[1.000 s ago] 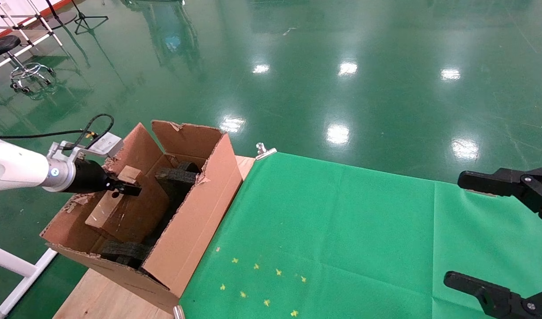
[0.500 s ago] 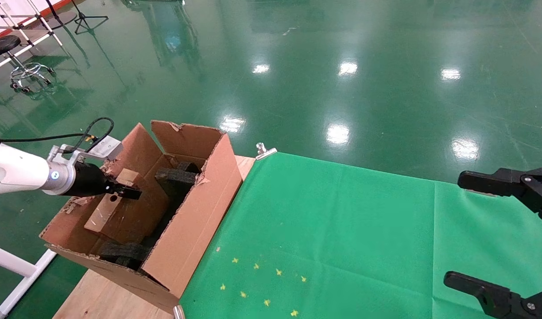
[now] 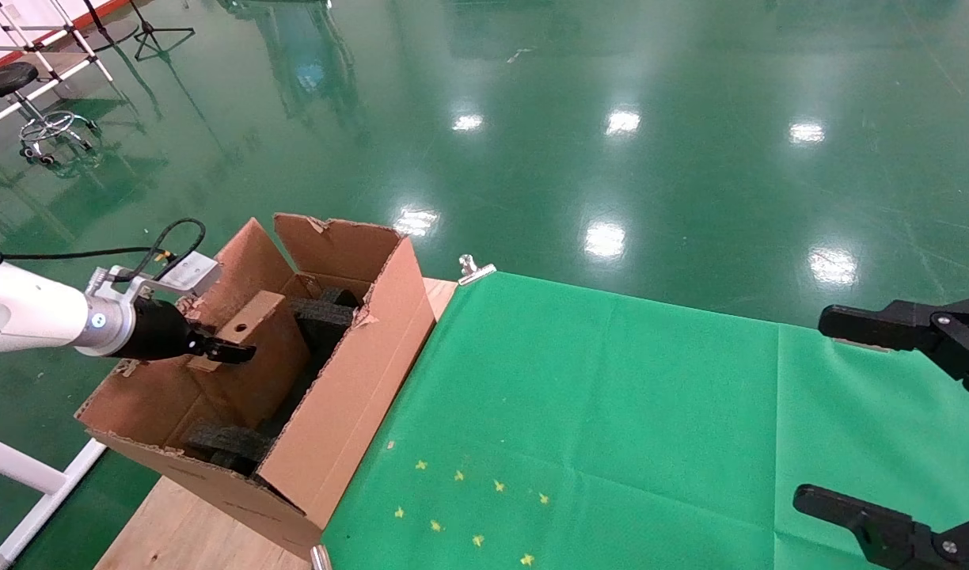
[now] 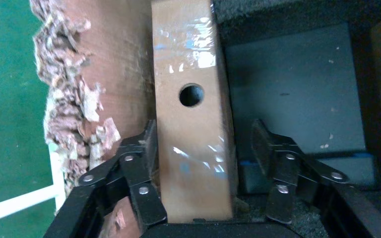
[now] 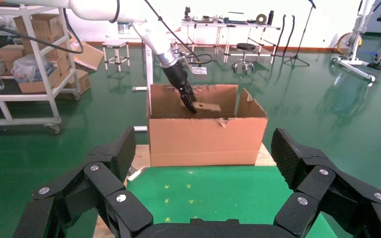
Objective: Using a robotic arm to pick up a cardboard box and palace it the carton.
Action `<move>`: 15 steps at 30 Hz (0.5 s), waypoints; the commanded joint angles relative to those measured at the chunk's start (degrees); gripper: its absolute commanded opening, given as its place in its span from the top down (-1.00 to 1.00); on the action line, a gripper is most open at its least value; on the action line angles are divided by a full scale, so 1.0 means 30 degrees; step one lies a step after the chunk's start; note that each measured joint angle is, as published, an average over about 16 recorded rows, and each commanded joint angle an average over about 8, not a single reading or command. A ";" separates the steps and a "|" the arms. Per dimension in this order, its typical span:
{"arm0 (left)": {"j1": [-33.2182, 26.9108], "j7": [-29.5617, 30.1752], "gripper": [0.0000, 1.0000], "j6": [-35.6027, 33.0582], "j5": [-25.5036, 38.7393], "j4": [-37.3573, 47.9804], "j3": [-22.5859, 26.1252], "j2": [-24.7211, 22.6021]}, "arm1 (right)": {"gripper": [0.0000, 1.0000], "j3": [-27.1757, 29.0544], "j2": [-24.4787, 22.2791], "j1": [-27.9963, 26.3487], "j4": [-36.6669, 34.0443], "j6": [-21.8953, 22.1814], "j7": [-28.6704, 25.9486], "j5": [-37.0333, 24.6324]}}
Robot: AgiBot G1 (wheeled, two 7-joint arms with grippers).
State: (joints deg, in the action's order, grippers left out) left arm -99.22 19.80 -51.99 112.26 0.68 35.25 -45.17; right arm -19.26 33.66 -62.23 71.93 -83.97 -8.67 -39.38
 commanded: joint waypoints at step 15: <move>-0.2122 -0.3166 -1.00 -0.5792 -0.3575 -0.3486 -0.2268 0.1619 | -1.00 -0.0002 -0.0001 -0.0001 -0.0003 0.0002 0.0002 0.0002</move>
State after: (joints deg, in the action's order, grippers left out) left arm -105.20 10.78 -68.26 102.25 -9.37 28.93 -40.61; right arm -19.27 33.66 -62.23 71.92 -83.96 -8.66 -39.37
